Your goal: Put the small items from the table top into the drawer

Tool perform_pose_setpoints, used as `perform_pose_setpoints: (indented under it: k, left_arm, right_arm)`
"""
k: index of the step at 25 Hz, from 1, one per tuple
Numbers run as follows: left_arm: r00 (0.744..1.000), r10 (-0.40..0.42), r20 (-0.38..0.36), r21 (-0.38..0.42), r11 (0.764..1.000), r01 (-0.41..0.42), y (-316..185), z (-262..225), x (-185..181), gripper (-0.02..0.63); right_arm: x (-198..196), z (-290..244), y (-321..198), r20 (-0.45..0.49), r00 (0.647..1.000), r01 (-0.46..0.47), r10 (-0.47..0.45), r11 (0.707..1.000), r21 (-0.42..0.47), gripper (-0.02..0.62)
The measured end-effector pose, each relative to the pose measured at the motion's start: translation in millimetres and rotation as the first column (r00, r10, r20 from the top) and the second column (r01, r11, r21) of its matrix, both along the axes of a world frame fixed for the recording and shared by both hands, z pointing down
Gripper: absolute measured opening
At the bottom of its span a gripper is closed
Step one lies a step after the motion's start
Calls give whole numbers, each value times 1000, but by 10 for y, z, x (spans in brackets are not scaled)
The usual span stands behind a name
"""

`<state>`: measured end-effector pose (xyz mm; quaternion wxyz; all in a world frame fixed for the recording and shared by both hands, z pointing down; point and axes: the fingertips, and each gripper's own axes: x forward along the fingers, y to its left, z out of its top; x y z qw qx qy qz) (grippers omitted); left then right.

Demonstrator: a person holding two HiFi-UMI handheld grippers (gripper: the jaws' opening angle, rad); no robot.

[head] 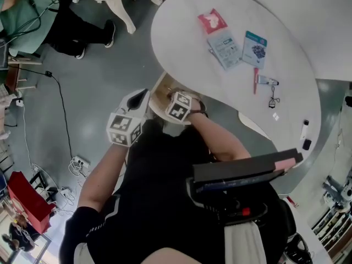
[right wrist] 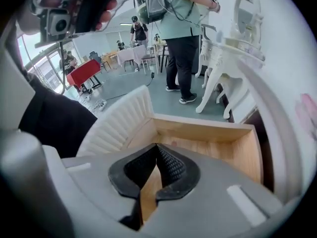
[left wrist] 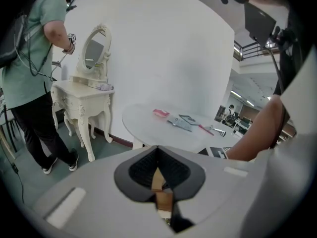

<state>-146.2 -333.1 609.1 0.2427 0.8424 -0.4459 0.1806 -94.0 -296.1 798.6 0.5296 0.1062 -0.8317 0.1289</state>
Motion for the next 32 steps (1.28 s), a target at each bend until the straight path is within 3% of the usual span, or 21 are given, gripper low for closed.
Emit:
perform_pose_setpoints:
  k: [6,15,20,32]
  left_arm:
    - [1000,1,-17,39,999,-1,-7,-349,63,-1]
    - [997,19,-69,129,992,-10,-44,-861,214,0]
    - [995,58,-87,202,979,-39,-111,-1161,363,-2]
    - [980,137,-142,270,958,-94,-39,-1682,645,-2]
  right_arm:
    - [6,-617,74,77,997,-1,-3,999,47,3]
    - [56,-1734,60,265,960,-133,91,981,144,3]
    - [203,-2337,-76,388,903,-276,186,942,192,3]
    - [624,-3616,-198,647,725,-503,237,824,262,2]
